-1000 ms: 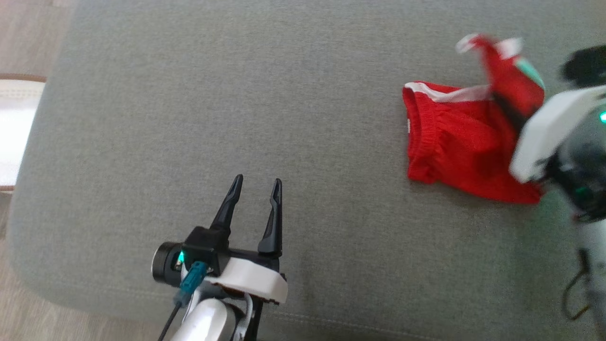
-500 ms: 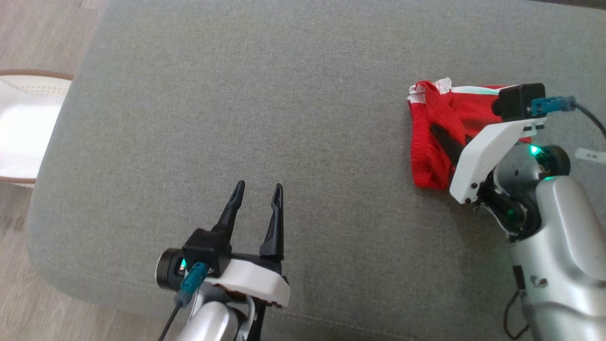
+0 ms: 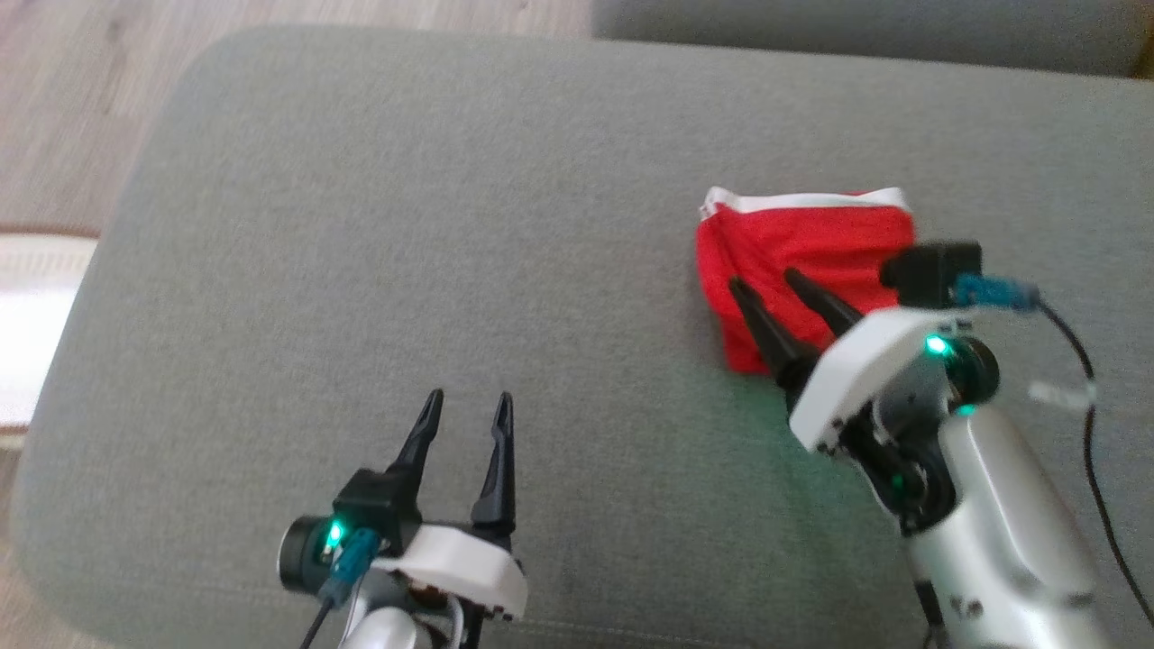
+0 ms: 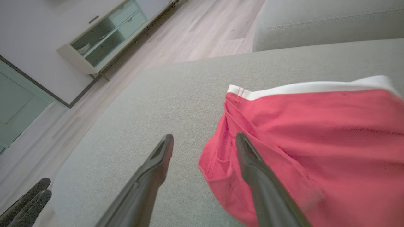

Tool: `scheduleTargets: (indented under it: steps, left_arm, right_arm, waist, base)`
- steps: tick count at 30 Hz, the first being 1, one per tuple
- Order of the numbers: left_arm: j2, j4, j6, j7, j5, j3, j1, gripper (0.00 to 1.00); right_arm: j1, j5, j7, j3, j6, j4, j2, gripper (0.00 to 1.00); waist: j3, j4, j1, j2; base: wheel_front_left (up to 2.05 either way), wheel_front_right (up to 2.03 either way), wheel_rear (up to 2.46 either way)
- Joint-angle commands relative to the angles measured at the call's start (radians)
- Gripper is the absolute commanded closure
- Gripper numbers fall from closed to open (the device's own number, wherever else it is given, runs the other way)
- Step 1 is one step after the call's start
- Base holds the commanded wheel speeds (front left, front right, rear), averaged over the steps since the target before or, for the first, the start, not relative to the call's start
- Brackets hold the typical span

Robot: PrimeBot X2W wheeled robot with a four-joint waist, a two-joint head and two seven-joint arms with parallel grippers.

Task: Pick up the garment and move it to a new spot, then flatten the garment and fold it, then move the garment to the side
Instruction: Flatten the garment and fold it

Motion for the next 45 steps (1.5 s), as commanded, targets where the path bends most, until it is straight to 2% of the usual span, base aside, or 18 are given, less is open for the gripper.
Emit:
scheduleTargets:
  steps: [1,8,13,19,25,26,27,28,29,30,31,35,45]
  left_arm:
    - [-0.005,-0.028,-0.007,-0.012,0.013,0.043,-0.008,0.00]
    - [-0.005,-0.039,-0.032,-0.012,0.043,0.113,0.067,0.00]
    - [-0.001,-0.054,-0.052,-0.012,0.066,0.162,0.125,0.00]
    - [-0.002,-0.073,-0.073,-0.012,0.090,0.205,0.163,0.00]
    - [-0.004,-0.084,-0.086,-0.012,0.104,0.216,0.169,0.00]
    - [-0.004,-0.086,-0.088,-0.012,0.106,0.216,0.167,0.00]
    - [-0.004,-0.087,-0.089,-0.012,0.108,0.216,0.165,0.00]
    - [-0.004,-0.088,-0.091,-0.012,0.110,0.216,0.163,0.00]
    - [-0.004,-0.090,-0.092,-0.012,0.112,0.216,0.160,0.00]
    - [-0.004,-0.090,-0.092,-0.012,0.112,0.216,0.160,0.00]
    - [-0.005,-0.093,-0.093,-0.012,0.114,0.216,0.154,0.00]
    - [-0.005,-0.100,-0.094,-0.012,0.115,0.209,0.121,0.00]
    - [-0.005,-0.099,-0.070,-0.012,0.094,0.172,0.059,0.00]
  right_arm:
    - [-0.002,-0.014,-0.039,0.019,-0.001,-0.056,-0.006,0.00]
    - [0.135,-0.158,-0.264,-0.066,-0.001,-0.128,-0.087,0.00]
    - [0.248,-0.213,-0.379,-0.154,-0.001,-0.138,-0.107,0.00]
    - [0.321,-0.268,-0.460,-0.237,-0.001,-0.104,-0.102,0.00]
    - [0.299,-0.282,-0.483,-0.241,-0.001,-0.085,-0.090,0.00]
    - [0.289,-0.279,-0.483,-0.236,-0.001,-0.083,-0.092,0.04]
    - [0.278,-0.275,-0.480,-0.230,-0.001,-0.080,-0.094,0.32]
    - [0.265,-0.270,-0.475,-0.222,-0.001,-0.077,-0.097,0.66]
    - [0.249,-0.268,-0.467,-0.213,-0.001,-0.073,-0.102,0.95]
    - [0.249,-0.268,-0.467,-0.213,-0.001,-0.073,-0.102,0.95]
    - [0.229,-0.268,-0.462,-0.200,-0.001,-0.068,-0.108,1.00]
    - [0.135,-0.268,-0.437,-0.156,-0.001,-0.007,-0.113,1.00]
    - [-0.015,-0.302,-0.453,-0.087,-0.001,0.298,-0.057,1.00]
  waist:
    - [-0.041,-0.035,0.0000,0.0000]
    - [-0.116,-0.091,0.0000,0.0000]
    - [-0.154,-0.118,0.0000,0.0000]
    - [-0.163,-0.132,0.0000,0.0000]
    - [-0.155,-0.121,0.0000,0.0000]
    - [-0.151,-0.116,0.0000,0.0000]
    - [-0.147,-0.110,0.0000,0.0000]
    - [-0.142,-0.104,0.0000,0.0000]
    - [-0.129,-0.097,0.0000,0.0000]
    - [-0.129,-0.097,0.0000,0.0000]
    - [-0.115,-0.091,0.0000,0.0000]
    - [-0.053,-0.061,0.0000,0.0000]
    - [0.025,0.012,0.0000,0.0000]
  base:
    - [0.00,0.00,0.00]
    - [0.00,0.00,0.00]
    - [0.00,0.00,0.00]
    - [0.00,0.00,0.00]
    - [0.00,0.00,0.00]
    - [0.00,0.00,0.00]
    - [0.00,0.00,0.00]
    - [0.00,0.00,0.00]
    - [0.00,0.00,0.00]
    - [0.00,0.00,0.00]
    - [0.00,0.00,0.00]
    - [0.00,0.00,0.00]
    - [0.00,0.00,0.00]
